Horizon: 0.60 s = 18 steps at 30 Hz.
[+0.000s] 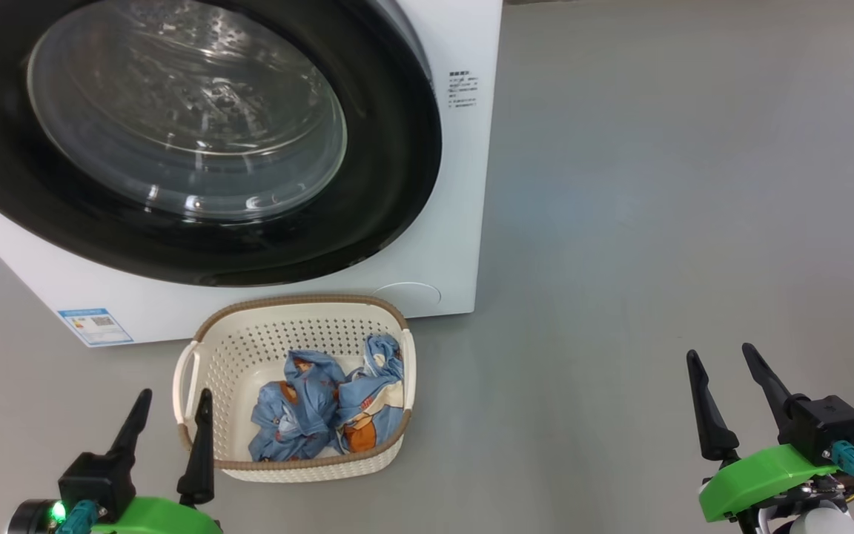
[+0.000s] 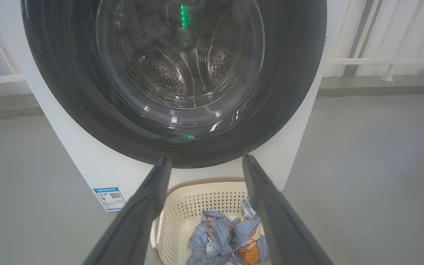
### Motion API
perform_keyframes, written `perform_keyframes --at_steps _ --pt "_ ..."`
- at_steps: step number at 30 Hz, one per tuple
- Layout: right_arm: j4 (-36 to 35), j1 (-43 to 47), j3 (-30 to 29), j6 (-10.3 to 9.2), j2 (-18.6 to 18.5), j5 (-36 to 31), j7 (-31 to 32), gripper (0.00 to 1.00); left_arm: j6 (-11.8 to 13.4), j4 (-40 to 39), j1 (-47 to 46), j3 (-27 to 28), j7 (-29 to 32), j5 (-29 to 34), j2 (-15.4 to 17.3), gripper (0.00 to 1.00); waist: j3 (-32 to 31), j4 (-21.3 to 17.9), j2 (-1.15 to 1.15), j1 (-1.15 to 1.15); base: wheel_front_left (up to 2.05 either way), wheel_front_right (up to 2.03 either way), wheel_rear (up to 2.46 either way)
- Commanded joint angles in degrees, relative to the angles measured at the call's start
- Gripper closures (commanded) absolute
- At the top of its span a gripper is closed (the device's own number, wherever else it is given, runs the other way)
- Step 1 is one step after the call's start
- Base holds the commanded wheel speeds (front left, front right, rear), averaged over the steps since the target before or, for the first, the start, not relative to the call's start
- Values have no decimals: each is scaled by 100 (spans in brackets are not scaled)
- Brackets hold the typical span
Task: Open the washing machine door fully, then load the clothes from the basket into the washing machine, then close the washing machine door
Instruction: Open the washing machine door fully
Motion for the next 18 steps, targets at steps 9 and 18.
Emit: perform_keyframes --at_steps 9,18 --pt "-65 -170 203 8 -49 148 -69 9 -27 -78 -224 138 -38 -85 98 0 0 29 0 0 6 6 -12" --pt "11 -476 371 8 35 773 -69 100 -27 -56 -181 60 -38 -219 71 0 52 51 0 0 0 0 0"
